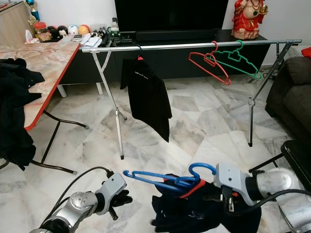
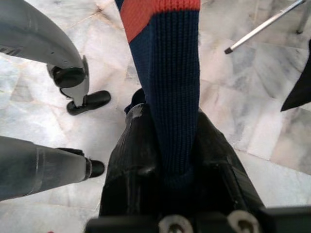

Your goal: Hang hanger

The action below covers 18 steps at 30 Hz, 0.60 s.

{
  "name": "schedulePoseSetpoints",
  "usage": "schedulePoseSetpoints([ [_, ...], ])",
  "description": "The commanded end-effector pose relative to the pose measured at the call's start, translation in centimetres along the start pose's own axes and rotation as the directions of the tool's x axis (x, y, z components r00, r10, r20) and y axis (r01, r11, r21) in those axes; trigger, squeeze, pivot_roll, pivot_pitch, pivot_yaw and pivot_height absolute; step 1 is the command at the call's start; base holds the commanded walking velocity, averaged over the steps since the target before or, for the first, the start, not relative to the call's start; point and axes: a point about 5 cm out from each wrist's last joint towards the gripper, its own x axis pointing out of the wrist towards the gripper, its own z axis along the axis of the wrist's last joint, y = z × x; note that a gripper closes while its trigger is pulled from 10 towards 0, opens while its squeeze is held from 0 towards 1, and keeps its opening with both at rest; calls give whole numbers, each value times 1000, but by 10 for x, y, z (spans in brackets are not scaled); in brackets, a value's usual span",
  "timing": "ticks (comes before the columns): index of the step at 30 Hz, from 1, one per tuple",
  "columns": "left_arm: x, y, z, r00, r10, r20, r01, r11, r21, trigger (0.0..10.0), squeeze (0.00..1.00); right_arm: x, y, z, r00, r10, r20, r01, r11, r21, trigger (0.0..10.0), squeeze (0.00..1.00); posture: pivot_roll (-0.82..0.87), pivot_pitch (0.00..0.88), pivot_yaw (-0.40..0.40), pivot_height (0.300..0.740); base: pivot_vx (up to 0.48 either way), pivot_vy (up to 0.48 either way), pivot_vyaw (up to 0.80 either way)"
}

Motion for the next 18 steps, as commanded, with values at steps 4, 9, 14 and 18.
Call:
schedulePoseSetpoints([
  [4,0,3,3,999,37,31,-36,999,-11,10000,1000,-10,-2,17,999,28,22,-27,998,-55,0,0,-94,50,-9,740,0,0,0],
  [9,1,2,6,998,33,46,-32,999,-16,10000,1000,-6,0,18,998,54,18,-53,996,-70,0,0,-95,38,-10,740,0,0,0],
  [14,3,-6,5,997,-60,49,61,998,-23,10000,1000,-2,-2,27,998,60,34,-56,994,-97,0,0,-96,28,-10,740,0,0,0],
  [18,3,-8,5,996,-79,41,80,997,-7,10000,1000,1,-1,31,996,73,43,-68,991,-114,0,0,-93,23,-11,740,0,0,0],
])
